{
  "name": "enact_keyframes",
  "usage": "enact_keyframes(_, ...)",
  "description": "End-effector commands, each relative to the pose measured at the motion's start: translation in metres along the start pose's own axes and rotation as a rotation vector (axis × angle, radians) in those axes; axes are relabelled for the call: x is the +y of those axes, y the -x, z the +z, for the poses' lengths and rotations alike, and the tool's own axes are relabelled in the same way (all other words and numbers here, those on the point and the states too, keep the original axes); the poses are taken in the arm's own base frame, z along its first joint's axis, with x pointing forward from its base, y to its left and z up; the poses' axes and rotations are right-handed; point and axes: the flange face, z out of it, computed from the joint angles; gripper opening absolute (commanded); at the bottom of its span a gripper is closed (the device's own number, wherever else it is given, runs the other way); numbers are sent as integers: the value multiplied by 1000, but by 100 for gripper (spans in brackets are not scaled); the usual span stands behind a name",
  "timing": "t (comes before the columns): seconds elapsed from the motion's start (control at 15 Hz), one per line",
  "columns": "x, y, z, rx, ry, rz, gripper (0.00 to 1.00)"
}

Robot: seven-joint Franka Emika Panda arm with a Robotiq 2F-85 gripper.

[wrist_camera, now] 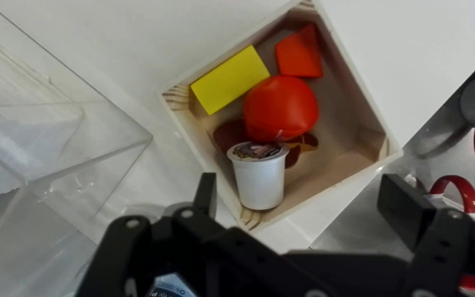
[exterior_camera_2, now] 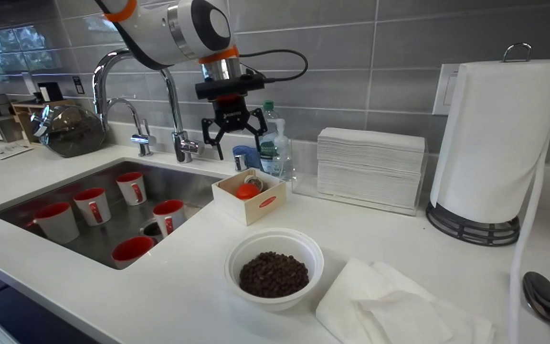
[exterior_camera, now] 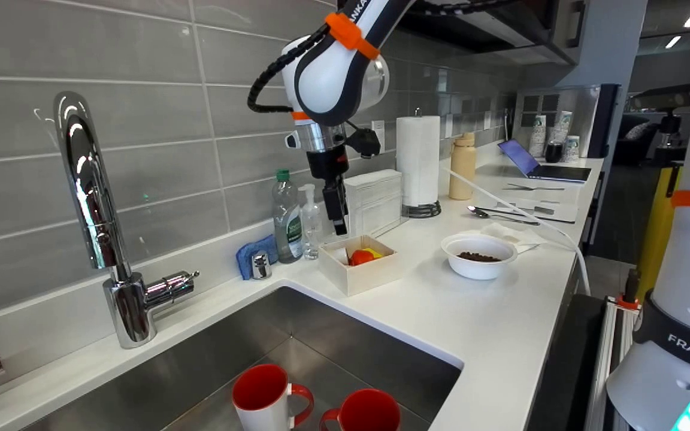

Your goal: Take the small white container out of the wooden box and place it on the counter top

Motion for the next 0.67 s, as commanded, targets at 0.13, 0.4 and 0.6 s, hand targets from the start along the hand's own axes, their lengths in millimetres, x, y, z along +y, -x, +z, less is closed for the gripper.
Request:
enact_keyframes(0.13,11,-26,25,23,-16,1,100)
enact_keyframes(0.4,14,-31,30,41,-29,10,74)
enact_keyframes(0.6,18,-31,35,42,-29,19,50)
